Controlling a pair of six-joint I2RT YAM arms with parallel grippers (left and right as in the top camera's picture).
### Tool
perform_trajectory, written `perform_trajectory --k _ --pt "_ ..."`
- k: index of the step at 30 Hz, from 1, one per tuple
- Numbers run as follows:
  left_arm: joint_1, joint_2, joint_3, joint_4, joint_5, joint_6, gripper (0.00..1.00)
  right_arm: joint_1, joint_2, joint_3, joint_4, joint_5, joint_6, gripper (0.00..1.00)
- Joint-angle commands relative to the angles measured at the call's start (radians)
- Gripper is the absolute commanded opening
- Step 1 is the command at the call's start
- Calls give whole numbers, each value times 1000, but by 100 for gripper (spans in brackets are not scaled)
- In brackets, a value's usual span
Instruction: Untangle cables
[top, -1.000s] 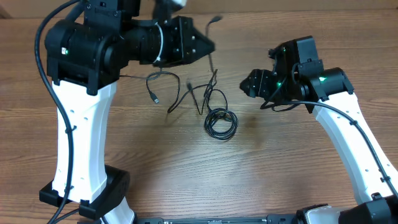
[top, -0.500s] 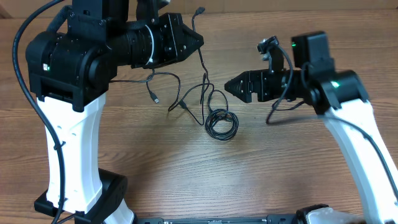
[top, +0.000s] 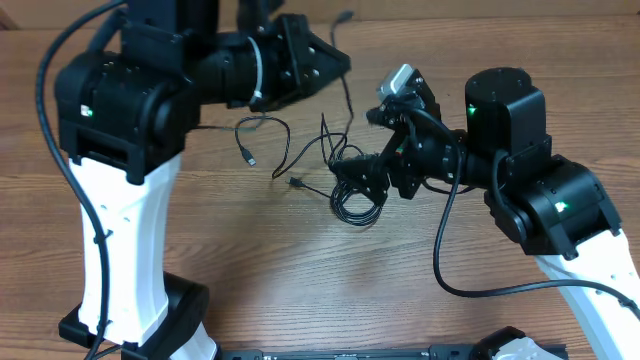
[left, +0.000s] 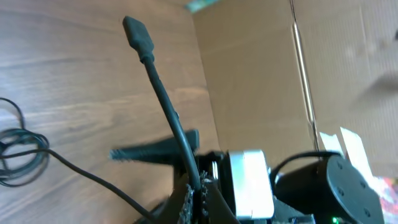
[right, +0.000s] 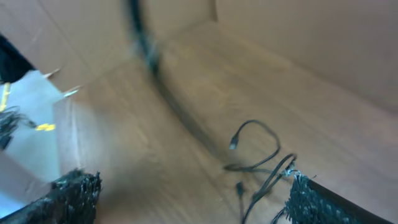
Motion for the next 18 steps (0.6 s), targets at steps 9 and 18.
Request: perform_trajectory --k 9,18 --pt "-29 -21 17 36 66 -103 4 6 3 16 89 166 48 25" --pt "-29 -21 17 -34 -259 -30 40 5 -34 16 208 248 275 4"
